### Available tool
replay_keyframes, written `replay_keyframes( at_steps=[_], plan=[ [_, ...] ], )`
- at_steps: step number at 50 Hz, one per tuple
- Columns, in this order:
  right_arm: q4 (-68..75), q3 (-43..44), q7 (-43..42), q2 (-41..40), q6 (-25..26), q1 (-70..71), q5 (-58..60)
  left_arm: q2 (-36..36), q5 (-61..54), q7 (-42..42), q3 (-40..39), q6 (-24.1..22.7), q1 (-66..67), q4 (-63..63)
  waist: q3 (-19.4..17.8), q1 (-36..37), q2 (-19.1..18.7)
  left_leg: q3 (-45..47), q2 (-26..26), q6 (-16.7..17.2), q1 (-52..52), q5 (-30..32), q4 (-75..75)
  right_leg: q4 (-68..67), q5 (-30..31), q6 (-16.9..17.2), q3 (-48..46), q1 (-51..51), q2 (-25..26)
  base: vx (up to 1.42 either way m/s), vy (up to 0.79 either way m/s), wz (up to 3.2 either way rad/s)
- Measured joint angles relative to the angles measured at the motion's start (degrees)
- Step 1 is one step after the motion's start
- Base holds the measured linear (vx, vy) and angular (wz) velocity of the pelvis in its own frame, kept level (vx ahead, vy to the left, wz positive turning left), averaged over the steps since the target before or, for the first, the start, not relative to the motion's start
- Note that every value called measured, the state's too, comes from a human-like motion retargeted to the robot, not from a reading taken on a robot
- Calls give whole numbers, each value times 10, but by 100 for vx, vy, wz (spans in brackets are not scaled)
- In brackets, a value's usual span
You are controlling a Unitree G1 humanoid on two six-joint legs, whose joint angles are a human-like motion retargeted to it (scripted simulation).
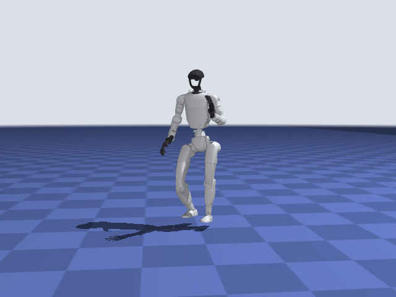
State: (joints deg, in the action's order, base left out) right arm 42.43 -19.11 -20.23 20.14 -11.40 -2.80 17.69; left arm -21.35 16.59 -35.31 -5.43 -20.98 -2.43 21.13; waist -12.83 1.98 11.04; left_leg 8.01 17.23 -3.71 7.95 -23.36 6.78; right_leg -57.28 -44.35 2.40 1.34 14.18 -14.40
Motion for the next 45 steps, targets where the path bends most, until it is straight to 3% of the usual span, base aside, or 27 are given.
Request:
replay_keyframes(
  at_steps=[15, 24, 33, 35, 41, 45],
  plan=[
    [35, -15, 27, -18, 8, 17, 9, -59, 23, 98, 68, 17, -16, -64, 17, -21, 11, -2, -6, 3, -20, 1, 12, 43, -3, 8, 2, -3, 11, 0, 0, 0],
    [31, -17, 48, -15, 9, 25, 25, -87, 43, 159, 108, 21, -12, -111, 12, -43, 18, -1, -15, 9, -51, 2, 42, -7, 21, 43, 35, 45, 20, -4, -4, 9],
    [-1, 5, 43, 17, 13, 45, 45, -100, 71, 207, 146, 29, 26, -184, 17, -70, 15, 0, -34, 19, -113, -3, 83, -101, 43, 65, 34, 94, -55, -7, -12, 16],
    [-15, 12, 48, 27, 16, 55, 45, -102, 73, 220, 157, 29, 25, -213, 27, -74, -6, -5, -58, 25, -131, 5, 70, -85, 58, 60, 23, 107, -60, -7, -16, 16],
    [-45, 20, 59, 38, 18, 60, 40, -110, 78, 261, 188, 34, 61, -280, 35, -79, -7, -9, -76, 39, -170, 15, 84, -27, 78, 68, 26, 112, -123, -9, -20, 17],
    [-62, 22, 78, 44, 21, 68, 31, -117, 72, 286, 198, 38, 70, -325, 43, -68, -13, -14, -100, 50, -200, 19, 98, 19, 90, 75, 16, 114, -133, -11, -25, 12]
  ],
)
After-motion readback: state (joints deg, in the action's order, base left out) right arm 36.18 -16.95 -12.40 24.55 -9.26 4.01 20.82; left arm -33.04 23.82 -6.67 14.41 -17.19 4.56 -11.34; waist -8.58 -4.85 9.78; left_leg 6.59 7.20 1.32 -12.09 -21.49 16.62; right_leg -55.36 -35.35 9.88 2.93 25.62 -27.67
